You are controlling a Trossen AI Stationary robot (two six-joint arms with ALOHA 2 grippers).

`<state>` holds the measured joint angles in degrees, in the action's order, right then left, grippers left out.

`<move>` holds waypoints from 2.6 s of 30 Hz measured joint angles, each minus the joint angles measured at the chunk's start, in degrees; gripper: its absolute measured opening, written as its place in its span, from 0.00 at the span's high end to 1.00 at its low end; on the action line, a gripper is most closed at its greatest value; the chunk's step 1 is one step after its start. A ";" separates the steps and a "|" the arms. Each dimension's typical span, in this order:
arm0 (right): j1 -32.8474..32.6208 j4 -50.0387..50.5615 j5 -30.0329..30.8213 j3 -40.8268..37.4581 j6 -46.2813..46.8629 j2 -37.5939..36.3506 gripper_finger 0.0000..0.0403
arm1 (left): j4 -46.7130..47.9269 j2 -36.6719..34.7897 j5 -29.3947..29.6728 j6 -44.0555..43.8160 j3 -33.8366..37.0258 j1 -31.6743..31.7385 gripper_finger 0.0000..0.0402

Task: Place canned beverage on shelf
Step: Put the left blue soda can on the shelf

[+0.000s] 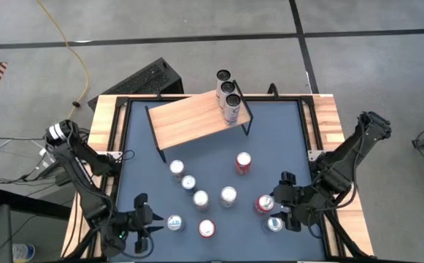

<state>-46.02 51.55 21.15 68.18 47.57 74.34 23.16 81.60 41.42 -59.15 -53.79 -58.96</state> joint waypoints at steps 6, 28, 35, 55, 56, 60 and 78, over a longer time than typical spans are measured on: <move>0.00 0.00 0.27 0.00 0.00 0.01 0.20 | -0.24 0.02 -2.47 -8.33 3.28 0.41 0.70; 0.35 -1.40 1.39 -2.47 0.04 0.03 0.20 | -3.62 0.02 -10.42 -5.88 3.51 5.46 0.62; 1.44 -2.35 1.31 -2.47 0.46 0.05 0.20 | -3.35 0.02 -11.26 -2.66 3.48 5.18 0.35; 3.49 -4.22 1.29 -2.54 0.44 0.03 0.20 | -9.94 11.94 12.15 0.05 3.44 -2.19 0.28; 3.67 -4.30 1.31 -2.54 0.42 0.03 0.20 | -10.85 12.69 13.04 0.06 3.44 -2.11 0.28; 4.35 -4.31 1.31 -2.54 0.40 0.03 0.20 | -13.11 15.38 14.46 0.07 3.44 -2.14 0.28; 4.92 -7.89 1.29 -2.53 0.46 0.03 0.20 | -42.82 19.30 21.86 6.17 17.37 -0.11 0.28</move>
<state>-41.10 43.66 22.44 65.65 48.03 74.37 -19.66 100.90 63.28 -52.98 -36.42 -59.08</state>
